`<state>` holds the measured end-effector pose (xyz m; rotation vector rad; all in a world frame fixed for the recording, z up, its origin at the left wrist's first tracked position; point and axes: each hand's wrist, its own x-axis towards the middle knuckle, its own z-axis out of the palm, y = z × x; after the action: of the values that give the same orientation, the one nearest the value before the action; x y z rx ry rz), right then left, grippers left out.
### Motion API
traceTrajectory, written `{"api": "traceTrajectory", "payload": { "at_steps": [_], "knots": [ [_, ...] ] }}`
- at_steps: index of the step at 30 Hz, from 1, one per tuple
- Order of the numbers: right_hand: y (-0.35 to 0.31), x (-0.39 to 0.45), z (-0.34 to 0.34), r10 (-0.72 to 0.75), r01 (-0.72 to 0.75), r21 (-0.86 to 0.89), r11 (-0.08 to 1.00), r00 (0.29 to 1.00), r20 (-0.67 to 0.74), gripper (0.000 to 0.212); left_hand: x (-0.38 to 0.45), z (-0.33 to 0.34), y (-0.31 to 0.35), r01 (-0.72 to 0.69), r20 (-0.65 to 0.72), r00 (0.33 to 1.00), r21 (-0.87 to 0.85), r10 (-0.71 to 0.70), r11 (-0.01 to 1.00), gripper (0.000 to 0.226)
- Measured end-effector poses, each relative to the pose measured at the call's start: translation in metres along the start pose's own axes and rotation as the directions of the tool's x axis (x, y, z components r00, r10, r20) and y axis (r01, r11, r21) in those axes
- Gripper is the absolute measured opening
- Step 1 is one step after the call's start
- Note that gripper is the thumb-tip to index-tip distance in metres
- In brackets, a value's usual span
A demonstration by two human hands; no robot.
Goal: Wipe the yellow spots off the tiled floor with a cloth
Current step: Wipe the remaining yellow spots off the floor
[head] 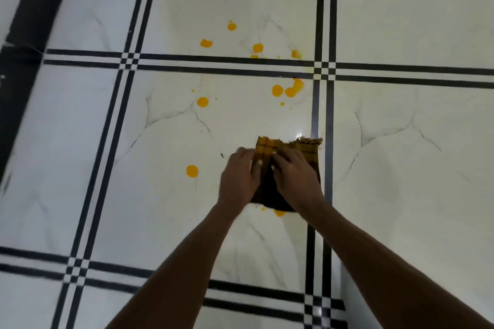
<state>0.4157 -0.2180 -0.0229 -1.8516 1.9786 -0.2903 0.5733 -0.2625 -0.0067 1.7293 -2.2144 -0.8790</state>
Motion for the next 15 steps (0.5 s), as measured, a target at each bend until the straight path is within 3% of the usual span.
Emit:
{"api": "traceTrajectory", "payload": {
  "at_steps": [3,6,10,15],
  "knots": [
    [0.015,0.004,0.029,-0.009,0.005,-0.046,0.999,0.998,-0.069,0.042,0.018,0.023,-0.01,-0.289,0.068,0.957,0.35,0.284,0.891,0.034],
    [0.025,0.007,0.046,-0.009,-0.006,-0.094,0.996,0.988,-0.155,0.051,0.027,0.031,-0.031,-0.335,-0.034,0.913,0.509,0.407,0.793,0.028],
    [0.022,0.015,0.038,-0.034,0.021,-0.155,0.988,0.996,-0.077,0.059,0.03,0.02,-0.041,-0.332,-0.094,0.906,0.449,0.413,0.829,0.025],
    [0.017,0.012,0.03,-0.077,0.086,-0.143,0.986,0.995,0.065,0.061,0.037,-0.024,-0.062,-0.222,-0.168,0.942,0.337,0.29,0.915,0.027]
  ]
}}
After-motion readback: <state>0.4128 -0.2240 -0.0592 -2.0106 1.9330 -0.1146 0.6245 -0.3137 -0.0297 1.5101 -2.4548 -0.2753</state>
